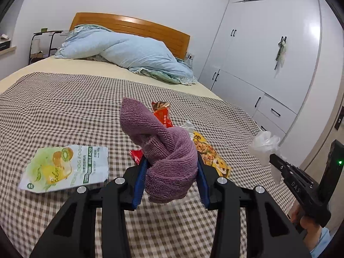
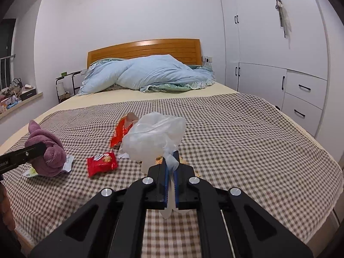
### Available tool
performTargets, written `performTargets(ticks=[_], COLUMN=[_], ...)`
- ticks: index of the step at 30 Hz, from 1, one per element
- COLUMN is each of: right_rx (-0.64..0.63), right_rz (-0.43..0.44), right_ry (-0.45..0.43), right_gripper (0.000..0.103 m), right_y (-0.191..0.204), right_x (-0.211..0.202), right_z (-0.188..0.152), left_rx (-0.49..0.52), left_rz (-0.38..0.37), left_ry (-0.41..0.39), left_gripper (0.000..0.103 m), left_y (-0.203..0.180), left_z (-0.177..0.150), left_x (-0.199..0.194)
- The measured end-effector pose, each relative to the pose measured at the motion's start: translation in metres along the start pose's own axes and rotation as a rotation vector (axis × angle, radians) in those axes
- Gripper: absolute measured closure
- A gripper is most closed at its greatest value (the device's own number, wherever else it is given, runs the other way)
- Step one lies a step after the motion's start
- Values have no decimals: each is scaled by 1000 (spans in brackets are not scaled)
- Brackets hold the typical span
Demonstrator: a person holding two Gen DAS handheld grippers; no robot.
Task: Collect trash
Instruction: 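Carry the purple towel and clear bag down to the trash bag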
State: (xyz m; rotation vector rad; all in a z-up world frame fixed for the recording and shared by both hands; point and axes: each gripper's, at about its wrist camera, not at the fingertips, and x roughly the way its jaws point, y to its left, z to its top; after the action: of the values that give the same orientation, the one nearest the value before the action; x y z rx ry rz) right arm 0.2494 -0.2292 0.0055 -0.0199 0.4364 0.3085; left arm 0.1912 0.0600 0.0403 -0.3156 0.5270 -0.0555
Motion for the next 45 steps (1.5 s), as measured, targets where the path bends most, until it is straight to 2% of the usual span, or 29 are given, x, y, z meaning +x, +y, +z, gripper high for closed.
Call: performTargets(ticks=[18,45], right_rx=[-4,-36], right_rz=[27,61], right_ry=[-22,48], right_gripper=[99,99], right_y=[10,21], right_x=[-75,-155], right_z=[-30,-82], left_rx=[7,89], left_rz=[-18,-18], left_ry=[2,49], left_gripper=[64,64], left_y=[-9,-41], left_z=[-42,-94], left_x=[-74,-152])
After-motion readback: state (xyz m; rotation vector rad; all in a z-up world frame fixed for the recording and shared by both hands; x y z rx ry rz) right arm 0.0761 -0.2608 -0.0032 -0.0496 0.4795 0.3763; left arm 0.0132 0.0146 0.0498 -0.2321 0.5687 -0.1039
